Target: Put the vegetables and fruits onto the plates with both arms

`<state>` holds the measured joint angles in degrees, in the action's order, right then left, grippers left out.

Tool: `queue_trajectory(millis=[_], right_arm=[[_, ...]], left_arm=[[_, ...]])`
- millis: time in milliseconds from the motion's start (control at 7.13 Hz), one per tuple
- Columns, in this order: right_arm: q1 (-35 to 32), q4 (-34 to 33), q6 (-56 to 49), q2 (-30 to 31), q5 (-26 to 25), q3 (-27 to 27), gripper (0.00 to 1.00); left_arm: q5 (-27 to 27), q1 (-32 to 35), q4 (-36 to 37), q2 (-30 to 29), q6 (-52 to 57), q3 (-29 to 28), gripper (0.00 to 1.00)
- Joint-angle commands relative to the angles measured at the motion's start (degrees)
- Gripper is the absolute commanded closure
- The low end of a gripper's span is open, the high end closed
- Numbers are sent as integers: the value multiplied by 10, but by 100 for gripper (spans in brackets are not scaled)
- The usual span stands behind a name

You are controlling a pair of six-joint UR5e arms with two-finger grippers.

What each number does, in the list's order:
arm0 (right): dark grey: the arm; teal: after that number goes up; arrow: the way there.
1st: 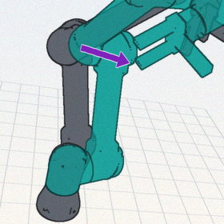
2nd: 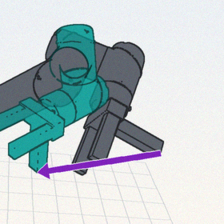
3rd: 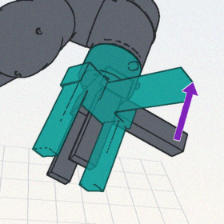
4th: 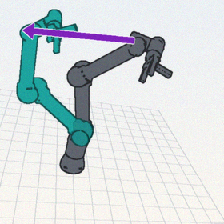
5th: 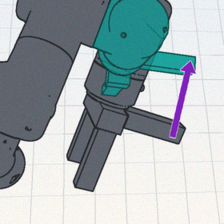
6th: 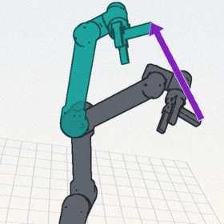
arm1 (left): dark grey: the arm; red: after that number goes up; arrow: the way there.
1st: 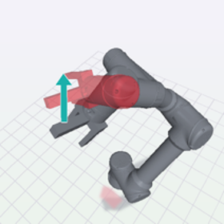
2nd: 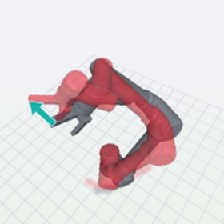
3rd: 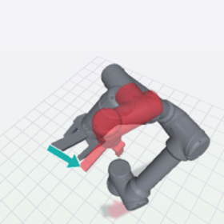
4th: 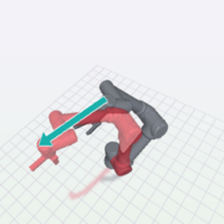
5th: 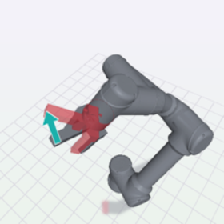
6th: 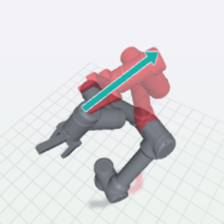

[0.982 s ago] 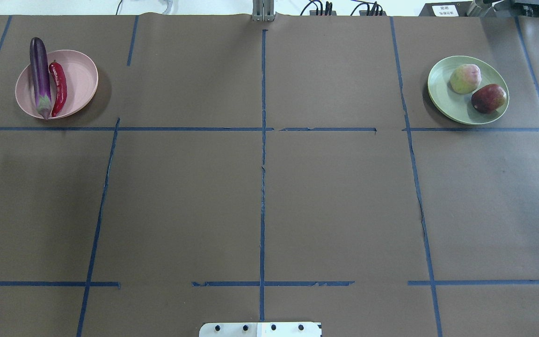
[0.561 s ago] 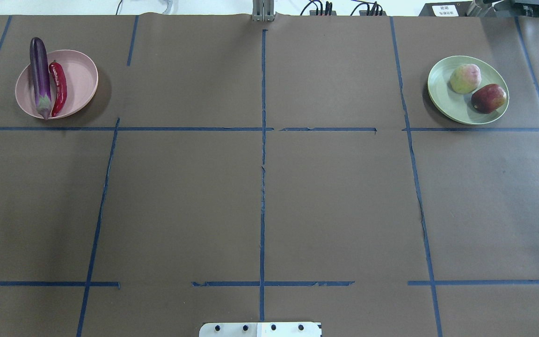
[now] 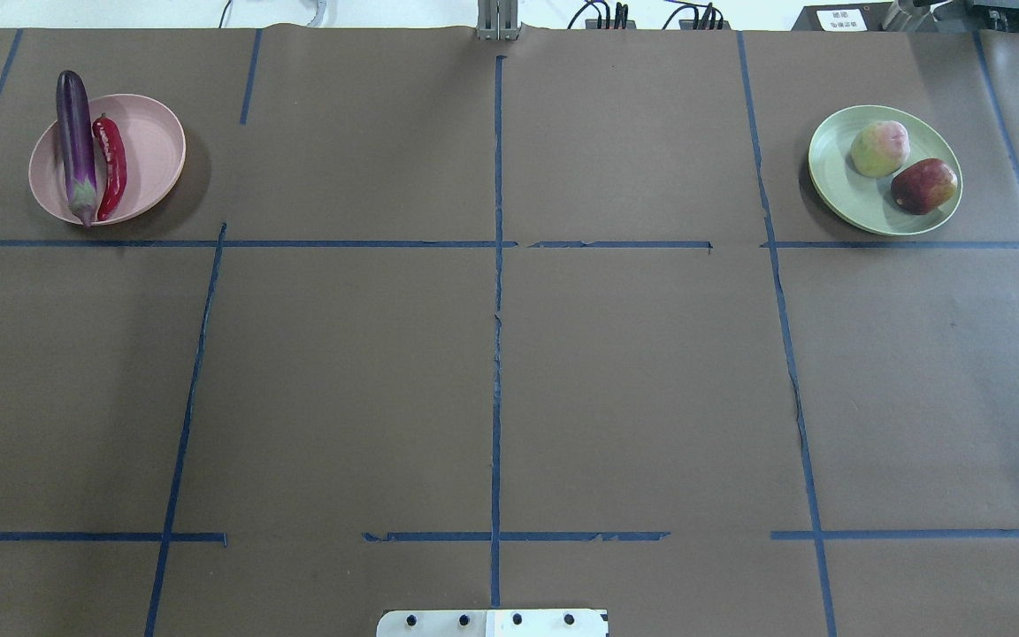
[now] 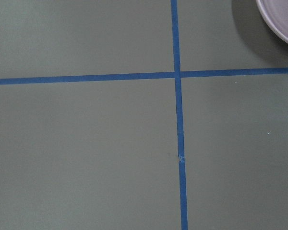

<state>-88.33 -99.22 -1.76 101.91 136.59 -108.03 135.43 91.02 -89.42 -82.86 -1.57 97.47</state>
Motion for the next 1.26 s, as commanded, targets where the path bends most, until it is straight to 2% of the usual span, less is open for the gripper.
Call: queue_trajectory(millis=[0, 140, 421, 1122], right_arm=[[1, 2, 11, -1, -1, 2, 0], [2, 3, 11, -1, -4, 2, 0], [1, 3, 9, 0, -10, 4, 0], [3, 2, 9, -1, -12, 1, 0]], left_arm=[[-3, -4, 109, 6, 4, 93, 0], [-6, -5, 136, 6, 4, 121, 0], [-19, -8, 138, 17, 74, 120, 0], [-20, -15, 133, 15, 75, 81, 0]])
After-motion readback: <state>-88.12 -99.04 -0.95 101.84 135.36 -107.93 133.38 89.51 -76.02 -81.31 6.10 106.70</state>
